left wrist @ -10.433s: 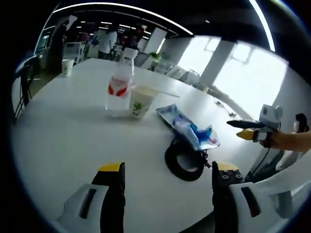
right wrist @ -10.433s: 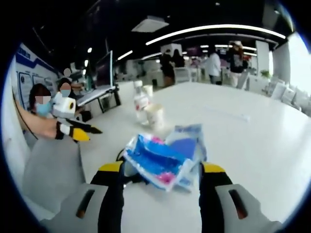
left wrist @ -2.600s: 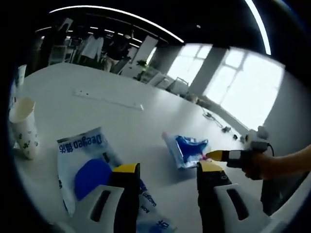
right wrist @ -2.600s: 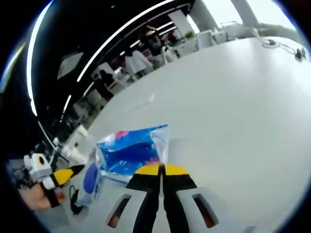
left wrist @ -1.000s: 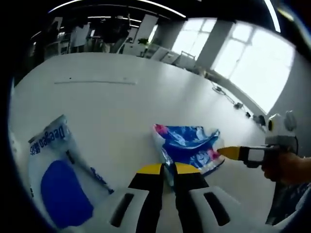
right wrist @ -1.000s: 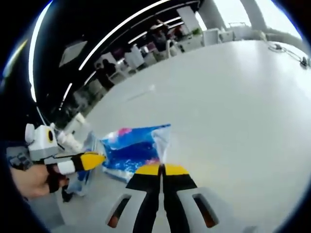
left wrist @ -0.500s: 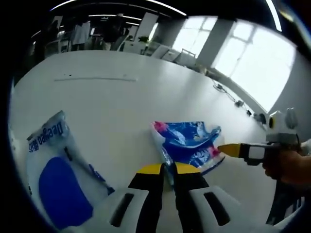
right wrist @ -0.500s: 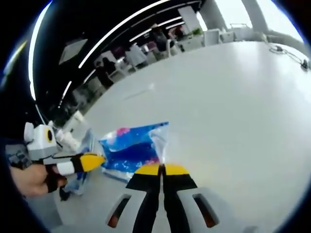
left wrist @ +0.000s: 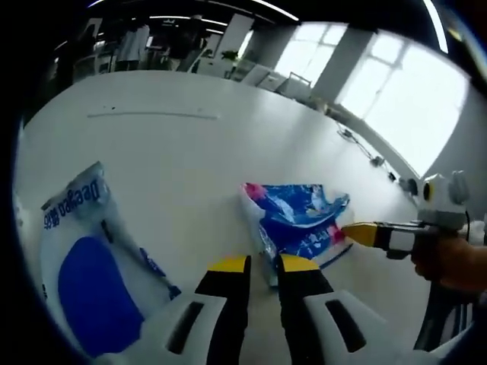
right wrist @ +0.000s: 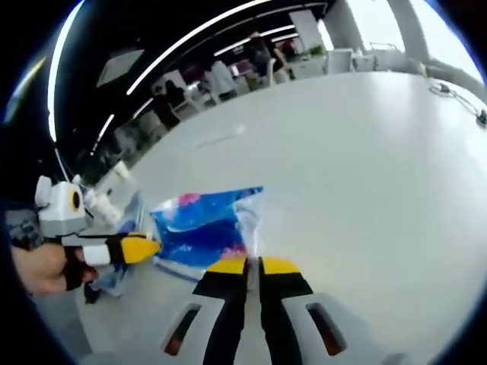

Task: Arrange the tabletop items into an orderly group along one side of the table until the central work area is clear of visible clutter.

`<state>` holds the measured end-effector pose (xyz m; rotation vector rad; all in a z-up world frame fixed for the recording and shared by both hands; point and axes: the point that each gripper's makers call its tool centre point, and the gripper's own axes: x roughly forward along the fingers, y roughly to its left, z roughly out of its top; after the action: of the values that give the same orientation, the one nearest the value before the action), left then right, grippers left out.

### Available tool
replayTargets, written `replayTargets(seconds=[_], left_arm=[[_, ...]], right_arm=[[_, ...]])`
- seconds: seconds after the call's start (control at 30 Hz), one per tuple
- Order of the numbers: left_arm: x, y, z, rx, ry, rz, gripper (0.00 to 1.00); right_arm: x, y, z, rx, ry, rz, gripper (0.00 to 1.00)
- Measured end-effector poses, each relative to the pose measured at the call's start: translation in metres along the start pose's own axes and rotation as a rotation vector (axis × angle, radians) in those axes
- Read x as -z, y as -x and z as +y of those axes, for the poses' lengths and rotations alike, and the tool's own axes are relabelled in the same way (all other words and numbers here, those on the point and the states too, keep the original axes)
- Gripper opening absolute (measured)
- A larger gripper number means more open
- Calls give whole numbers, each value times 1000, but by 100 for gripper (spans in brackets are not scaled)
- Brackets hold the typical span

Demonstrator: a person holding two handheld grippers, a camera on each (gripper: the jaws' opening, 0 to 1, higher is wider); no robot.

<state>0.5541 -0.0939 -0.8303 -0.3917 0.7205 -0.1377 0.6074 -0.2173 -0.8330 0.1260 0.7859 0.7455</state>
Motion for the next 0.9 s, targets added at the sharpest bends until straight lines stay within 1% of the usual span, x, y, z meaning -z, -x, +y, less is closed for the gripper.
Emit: replayTargets(seconds=[0.13, 0.23, 0.4, 0.47, 0.53, 0.6, 0.67, 0.9], left_arm=[[-1, 2, 2, -4, 11, 9, 14], [-3, 4, 5, -11, 10, 2, 19], [-7, 9, 5, -2, -1, 5, 23], [-11, 11, 3, 8, 1, -6, 27], [-14, 13, 1, 16, -10, -13, 29], [-15, 15, 0, 25, -31, -14, 32], [-14, 18, 3, 22, -38, -11, 37], [-18, 30, 3, 41, -87, -27, 49]], right_arm=[[0, -1, 0, -3, 9, 10, 5], [-1, -2, 2, -7, -2, 7, 8], [-3, -3, 5, -15, 22, 0, 17], [-5, -2, 6, -13, 17, -9, 25], [-7, -1, 7, -17, 18, -18, 32], [-6, -1, 8, -15, 27, -12, 34], [-6, 1, 9, -14, 26, -12, 36], [-6, 11, 15, 3, 39, -32, 40]])
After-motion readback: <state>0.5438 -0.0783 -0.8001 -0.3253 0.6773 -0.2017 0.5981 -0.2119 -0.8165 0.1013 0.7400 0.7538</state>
